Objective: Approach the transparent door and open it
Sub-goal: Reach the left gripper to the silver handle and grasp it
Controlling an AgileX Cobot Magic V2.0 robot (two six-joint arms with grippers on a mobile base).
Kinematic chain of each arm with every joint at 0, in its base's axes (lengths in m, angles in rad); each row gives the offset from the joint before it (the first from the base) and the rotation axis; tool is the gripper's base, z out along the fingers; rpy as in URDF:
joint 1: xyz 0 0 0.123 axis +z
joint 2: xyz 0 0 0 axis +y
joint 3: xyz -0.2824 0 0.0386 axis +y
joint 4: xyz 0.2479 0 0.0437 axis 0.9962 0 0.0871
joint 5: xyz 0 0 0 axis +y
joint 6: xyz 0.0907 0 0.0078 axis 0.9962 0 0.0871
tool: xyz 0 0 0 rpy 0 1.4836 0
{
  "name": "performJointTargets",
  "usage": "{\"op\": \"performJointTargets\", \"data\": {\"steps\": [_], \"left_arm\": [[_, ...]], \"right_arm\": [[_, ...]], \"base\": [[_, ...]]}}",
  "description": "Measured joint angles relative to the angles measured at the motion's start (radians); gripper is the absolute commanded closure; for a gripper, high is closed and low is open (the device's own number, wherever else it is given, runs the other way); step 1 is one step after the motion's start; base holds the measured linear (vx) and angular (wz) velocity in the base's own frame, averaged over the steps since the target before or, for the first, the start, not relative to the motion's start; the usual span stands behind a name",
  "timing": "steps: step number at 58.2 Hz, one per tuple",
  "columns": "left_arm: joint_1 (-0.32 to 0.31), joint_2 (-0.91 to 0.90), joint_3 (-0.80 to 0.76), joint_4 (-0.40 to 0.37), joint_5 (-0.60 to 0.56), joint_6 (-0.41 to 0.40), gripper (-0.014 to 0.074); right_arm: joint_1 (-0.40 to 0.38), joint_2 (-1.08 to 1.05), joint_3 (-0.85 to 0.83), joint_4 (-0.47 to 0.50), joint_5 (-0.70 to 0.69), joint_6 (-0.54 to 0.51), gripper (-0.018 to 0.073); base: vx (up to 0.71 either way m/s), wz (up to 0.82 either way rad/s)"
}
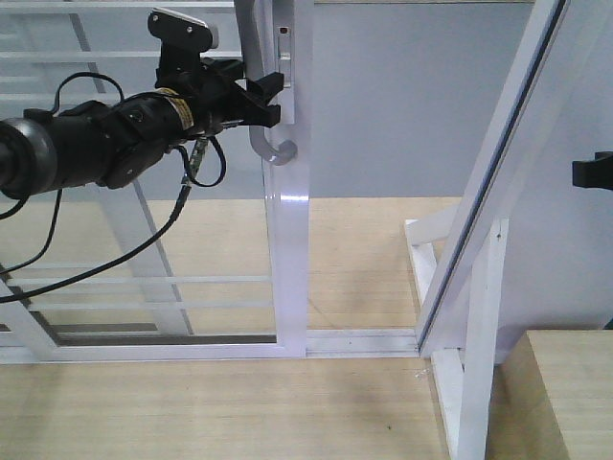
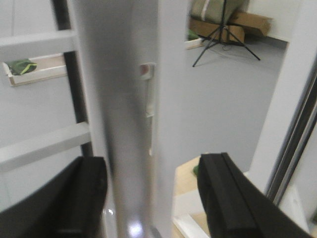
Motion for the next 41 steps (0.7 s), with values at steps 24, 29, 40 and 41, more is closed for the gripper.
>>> {"op": "performJointTargets", "data": {"steps": [24,29,40,41], "left_arm": [[-0.001,0.086,-0.083,-0.007,0.021,0.094,0.0224],[-0.001,0.098,-0.083,-0.044,0.021,0.107,0.0224],[-0.007,0.142,-0.083,-0.197,-0.051,0.206,0.0224],[-0.007,0.145,-0.083,-0.207,-0.057,0.211,0.0224]], "right_arm": [[0.0,0.0,0.0,0.002,0.019,0.0,0.0227],[0.0,0.0,0.0,0.003,0.019,0.0,0.0227],[0.0,0.0,0.0,0.003,0.019,0.0,0.0227],[0.0,0.0,0.0,0.003,0.019,0.0,0.0227]], "base": [[0.0,0.0],[0.0,0.0],[0.0,0.0],[0.0,0.0]]}}
